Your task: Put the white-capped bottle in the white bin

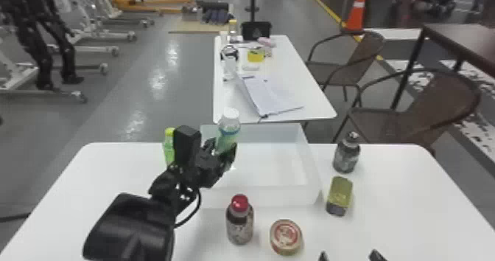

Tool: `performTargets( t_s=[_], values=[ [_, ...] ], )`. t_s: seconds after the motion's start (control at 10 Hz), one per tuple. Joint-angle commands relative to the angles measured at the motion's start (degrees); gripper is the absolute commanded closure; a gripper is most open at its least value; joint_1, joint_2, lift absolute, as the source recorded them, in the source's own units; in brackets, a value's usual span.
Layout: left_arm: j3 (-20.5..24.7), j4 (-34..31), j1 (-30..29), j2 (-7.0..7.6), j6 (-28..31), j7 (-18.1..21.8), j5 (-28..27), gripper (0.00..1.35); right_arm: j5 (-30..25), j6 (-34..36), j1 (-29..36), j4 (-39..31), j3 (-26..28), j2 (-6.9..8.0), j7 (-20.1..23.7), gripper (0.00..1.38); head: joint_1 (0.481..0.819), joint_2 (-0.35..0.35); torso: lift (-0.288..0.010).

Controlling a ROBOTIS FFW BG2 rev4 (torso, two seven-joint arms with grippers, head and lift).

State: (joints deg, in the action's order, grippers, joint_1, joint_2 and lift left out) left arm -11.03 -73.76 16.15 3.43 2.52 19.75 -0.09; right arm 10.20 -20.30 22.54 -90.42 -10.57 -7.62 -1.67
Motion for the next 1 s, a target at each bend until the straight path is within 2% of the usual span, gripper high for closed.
performTargets(
  t_s=[0.0, 0.3, 0.6, 0.7, 0.8, 0.9],
  values=[
    [-2.9, -0.2, 2.0, 2.28, 2.1, 1.1, -6.2, 0.92, 0.1, 0.0, -0.1, 0.1, -0.1, -0.03, 0.0, 0.09, 0.549, 0.000, -0.100],
    [-10.2, -2.4, 6.1, 5.71, 7.9, 4.1, -20.9, 0.92, 0.2, 0.0, -0.2, 0.2, -0.1, -0.03, 0.0, 0.09, 0.549, 0.000, -0.100],
    [-16.6, -3.1, 11.0, 6.32, 14.5, 10.1, -33.0, 0.91, 0.3, 0.0, -0.4, 0.3, -0.2, -0.03, 0.0, 0.09, 0.549, 0.000, -0.100],
    [-18.9, -4.7, 11.6, 6.94, 17.5, 10.3, -35.9, 0.64, 0.3, 0.0, -0.5, 0.3, -0.2, -0.03, 0.0, 0.09, 0.549, 0.000, -0.100],
    [-18.8, -4.8, 11.5, 7.02, 17.5, 10.3, -36.0, 0.32, 0.4, 0.0, -0.5, 0.3, -0.2, 0.06, 0.0, 0.09, 0.549, 0.000, -0.100],
    [-18.8, -4.9, 11.5, 7.20, 17.5, 10.3, -36.7, 0.09, 0.4, 0.0, -0.5, 0.3, -0.2, -0.03, 0.0, 0.09, 0.549, 0.000, -0.100]
  ],
)
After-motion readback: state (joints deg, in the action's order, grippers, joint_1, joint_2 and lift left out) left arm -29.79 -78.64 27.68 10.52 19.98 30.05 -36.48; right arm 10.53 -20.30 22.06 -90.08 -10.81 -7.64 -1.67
